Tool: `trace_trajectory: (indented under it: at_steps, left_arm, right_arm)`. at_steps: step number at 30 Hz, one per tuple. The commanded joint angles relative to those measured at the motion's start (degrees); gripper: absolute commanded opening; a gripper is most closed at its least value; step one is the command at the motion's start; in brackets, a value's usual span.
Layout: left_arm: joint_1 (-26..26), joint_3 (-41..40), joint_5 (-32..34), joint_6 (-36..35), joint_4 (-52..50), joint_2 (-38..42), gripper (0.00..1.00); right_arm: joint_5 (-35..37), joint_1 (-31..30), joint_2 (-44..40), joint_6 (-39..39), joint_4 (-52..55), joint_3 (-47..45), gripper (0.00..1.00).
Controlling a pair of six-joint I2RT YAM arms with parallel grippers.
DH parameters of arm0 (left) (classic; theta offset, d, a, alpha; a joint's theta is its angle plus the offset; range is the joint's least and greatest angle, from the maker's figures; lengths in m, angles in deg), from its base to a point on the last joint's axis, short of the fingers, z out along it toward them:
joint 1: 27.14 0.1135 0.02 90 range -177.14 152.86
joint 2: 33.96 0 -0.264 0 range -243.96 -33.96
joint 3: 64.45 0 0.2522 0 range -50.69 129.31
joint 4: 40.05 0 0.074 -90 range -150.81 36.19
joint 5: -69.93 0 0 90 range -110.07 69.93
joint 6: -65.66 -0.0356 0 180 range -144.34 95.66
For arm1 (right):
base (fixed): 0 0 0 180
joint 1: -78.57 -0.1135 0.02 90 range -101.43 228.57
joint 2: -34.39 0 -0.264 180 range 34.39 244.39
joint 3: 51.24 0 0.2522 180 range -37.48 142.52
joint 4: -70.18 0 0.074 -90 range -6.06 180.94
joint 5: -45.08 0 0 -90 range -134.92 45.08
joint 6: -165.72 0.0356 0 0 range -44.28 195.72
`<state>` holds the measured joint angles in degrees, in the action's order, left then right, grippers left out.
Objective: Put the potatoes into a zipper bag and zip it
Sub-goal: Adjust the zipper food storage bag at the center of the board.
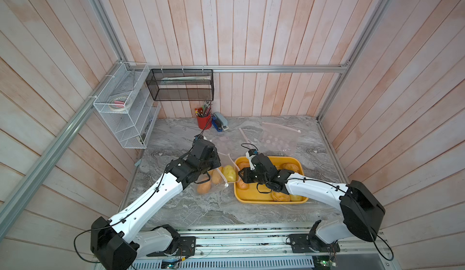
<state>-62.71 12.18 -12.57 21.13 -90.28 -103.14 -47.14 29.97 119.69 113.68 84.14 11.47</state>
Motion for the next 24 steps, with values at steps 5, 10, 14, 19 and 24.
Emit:
trace_trajectory:
  at_steps: [5, 10, 14, 19, 24]
  left_arm:
    - [0.4, -0.7, -0.9, 0.0, 0.7, 0.7, 0.0]
    - [0.4, -0.8, -0.5, 0.0, 0.7, 1.0, 0.0]
    - [0.4, -0.7, -0.8, 0.2, 0.2, 1.5, 0.0]
    - [0.5, -1.0, -1.8, 0.8, -0.1, 3.7, 0.0]
    - [0.5, -2.3, -0.5, 1.9, 0.1, 7.2, 0.0]
  right_arm:
    - [-4.4, 0.4, 4.1, 0.3, -3.2, 3.4, 0.19]
    - [-3.1, 0.4, 3.2, 0.3, -2.1, 4.4, 0.0]
    - [-0.8, 0.4, 0.1, 0.0, -0.2, 5.3, 0.0]
    - [0.8, -0.1, -2.8, -0.5, 2.2, 7.2, 0.0]
    - [4.0, -1.8, -4.2, -2.8, 5.9, 11.9, 0.0]
